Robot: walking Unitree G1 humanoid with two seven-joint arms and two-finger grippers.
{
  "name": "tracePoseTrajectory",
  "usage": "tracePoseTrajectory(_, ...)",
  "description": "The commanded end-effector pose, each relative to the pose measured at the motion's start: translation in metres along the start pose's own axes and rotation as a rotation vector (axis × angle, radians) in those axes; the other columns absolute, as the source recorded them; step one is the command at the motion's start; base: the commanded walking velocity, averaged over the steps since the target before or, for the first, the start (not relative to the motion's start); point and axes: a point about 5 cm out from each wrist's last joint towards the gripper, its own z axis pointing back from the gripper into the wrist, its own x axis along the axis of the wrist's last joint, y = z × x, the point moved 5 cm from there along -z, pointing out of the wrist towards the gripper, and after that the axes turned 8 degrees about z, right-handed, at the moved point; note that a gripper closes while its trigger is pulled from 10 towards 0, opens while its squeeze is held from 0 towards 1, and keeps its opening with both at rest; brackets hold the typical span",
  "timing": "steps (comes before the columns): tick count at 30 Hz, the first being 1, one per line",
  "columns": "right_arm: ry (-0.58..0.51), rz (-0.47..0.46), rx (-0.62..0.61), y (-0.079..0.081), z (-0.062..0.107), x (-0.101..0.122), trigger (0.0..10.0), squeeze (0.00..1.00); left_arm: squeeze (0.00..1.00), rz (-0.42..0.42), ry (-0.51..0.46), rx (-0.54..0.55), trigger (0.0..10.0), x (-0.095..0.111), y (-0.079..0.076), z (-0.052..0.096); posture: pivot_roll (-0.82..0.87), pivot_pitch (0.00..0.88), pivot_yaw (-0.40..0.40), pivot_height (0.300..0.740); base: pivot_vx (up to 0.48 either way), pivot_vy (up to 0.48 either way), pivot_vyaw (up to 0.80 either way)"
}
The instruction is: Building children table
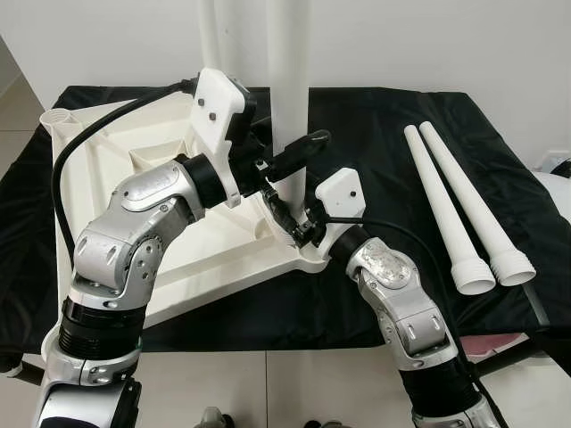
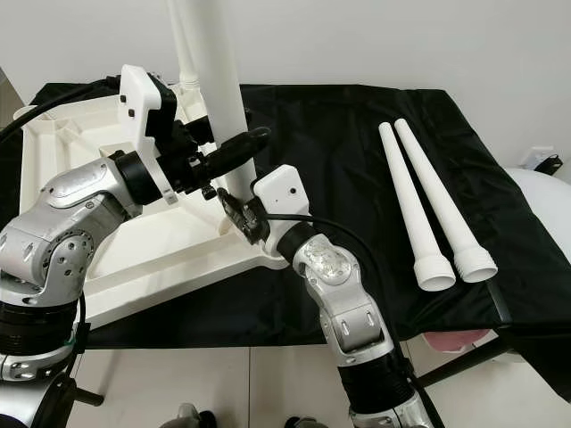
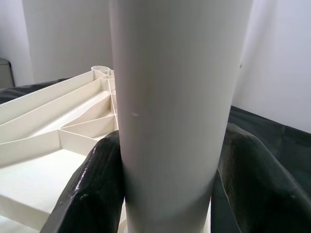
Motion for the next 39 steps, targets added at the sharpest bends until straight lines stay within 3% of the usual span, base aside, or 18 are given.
tracePoseTrajectory(1, -0.008, 0.033, -0.029, -0.005, -0.001, 0.005, 10.0, 0.0, 0.0, -0.014, 0.017, 0.002, 0.0, -0.003, 0.0, 0.0, 0.02, 0.108, -0.017, 0.74, 0.0, 0.0, 0.0)
tracePoseTrajectory(8, -0.016, 0.032, -0.025, 0.0, 0.0, 0.008, 10.0, 0.0, 0.0, -0.013, 0.026, 0.003, 0.0, -0.006, 0.001, 0.001, 0.02, 0.107, -0.015, 0.74, 0.0, 0.0, 0.0)
tracePoseTrajectory(10, -0.017, 0.026, -0.025, 0.0, 0.0, 0.009, 6.4, 0.0, 0.0, -0.014, 0.028, -0.003, 0.0, -0.006, 0.0, 0.001, 0.02, 0.107, -0.014, 0.74, 0.0, 0.0, 0.0)
tracePoseTrajectory(11, -0.017, 0.026, -0.025, 0.0, 0.0, 0.009, 6.4, 0.0, 0.0, -0.014, 0.028, -0.003, 0.0, -0.006, 0.0, 0.001, 0.02, 0.107, -0.014, 0.74, 0.0, 0.0, 0.0)
tracePoseTrajectory(12, -0.017, 0.024, -0.027, 0.0, 0.0, 0.009, 3.9, 0.0, 0.0, -0.014, 0.028, -0.006, 0.0, -0.006, 0.0, 0.0, 0.02, 0.106, -0.013, 0.74, 0.0, 0.0, 0.0)
tracePoseTrajectory(14, -0.016, 0.023, -0.029, -0.001, 0.0, 0.009, 3.9, 0.0, 0.0, -0.014, 0.028, -0.009, 0.0, -0.006, -0.001, 0.0, 0.02, 0.106, -0.013, 0.74, 0.0, 0.0, 0.0)
tracePoseTrajectory(16, -0.012, 0.016, -0.037, -0.002, 0.0, 0.008, 0.7, 0.0, 0.0, -0.014, 0.027, -0.008, 0.0, -0.006, 0.0, 0.0, 0.02, 0.107, -0.013, 0.74, 0.0, 0.0, 0.0)
tracePoseTrajectory(26, 0.004, -0.025, -0.066, -0.006, -0.001, 0.007, 0.0, 0.0, 0.0, -0.014, 0.03, -0.014, 0.0, -0.008, -0.002, 0.001, 0.02, 0.106, -0.012, 0.74, 0.0, 0.0, 0.0)
tracePoseTrajectory(27, 0.005, -0.028, -0.071, -0.008, -0.001, 0.007, 0.0, 0.0, 0.0, -0.019, 0.044, -0.004, 5.5, -0.01, -0.001, 0.0, 0.02, 0.107, -0.012, 0.74, 0.0, 0.0, 0.0)
tracePoseTrajectory(28, 0.006, -0.03, -0.074, -0.008, -0.002, 0.006, 0.0, 0.0, 0.0, -0.023, 0.054, 0.003, 5.5, -0.012, -0.001, -0.001, 0.02, 0.108, -0.012, 0.74, 0.0, 0.0, 0.0)
tracePoseTrajectory(29, 0.007, -0.035, -0.079, -0.009, -0.002, 0.007, 0.0, 0.0, 0.0, -0.033, 0.062, -0.007, 10.0, -0.014, -0.004, -0.002, 0.02, 0.108, -0.012, 0.74, 0.0, 0.0, 0.0)
tracePoseTrajectory(30, 0.007, -0.041, -0.084, -0.01, -0.002, 0.007, 0.0, 0.0, 0.0, -0.027, 0.068, -0.028, 10.0, -0.016, -0.008, -0.002, 0.02, 0.11, -0.01, 0.74, 0.0, 0.0, 0.0)
tracePoseTrajectory(31, 0.006, -0.047, -0.089, -0.011, -0.003, 0.007, 0.0, 0.0, 0.23, -0.008, 0.062, -0.047, 10.0, -0.016, -0.011, -0.002, 0.02, 0.11, -0.01, 0.74, 0.0, 0.0, 0.0)
tracePoseTrajectory(32, 0.006, -0.047, -0.089, -0.011, -0.003, 0.007, 0.0, 0.0, 0.23, -0.008, 0.062, -0.047, 10.0, -0.016, -0.011, -0.002, 0.02, 0.11, -0.01, 0.74, 0.0, 0.0, 0.0)
tracePoseTrajectory(33, 0.008, -0.056, -0.096, -0.012, -0.003, 0.007, 0.0, 0.0, 1.0, 0.008, 0.052, -0.06, 10.0, -0.016, -0.014, -0.002, 0.01, 0.111, -0.009, 0.74, 0.0, 0.0, 0.0)
tracePoseTrajectory(36, 0.017, -0.076, -0.116, -0.015, -0.003, 0.005, 0.0, 0.0, 1.0, 0.074, 0.02, -0.056, 10.0, -0.012, -0.013, -0.001, 0.01, 0.113, -0.009, 0.74, 0.0, 0.0, 0.0)
tracePoseTrajectory(37, 0.022, -0.08, -0.128, -0.019, -0.003, 0.004, 0.0, 0.0, 0.0, 0.093, -0.011, -0.078, 10.0, -0.006, -0.015, 0.001, 0.01, 0.114, -0.007, 0.74, 0.0, 0.0, 0.0)
tracePoseTrajectory(39, 0.026, -0.081, -0.136, -0.021, -0.003, 0.004, 0.0, 0.0, 0.0, 0.102, -0.033, -0.096, 10.0, -0.001, -0.018, 0.003, 0.01, 0.114, -0.007, 0.74, 0.0, 0.0, 0.0)
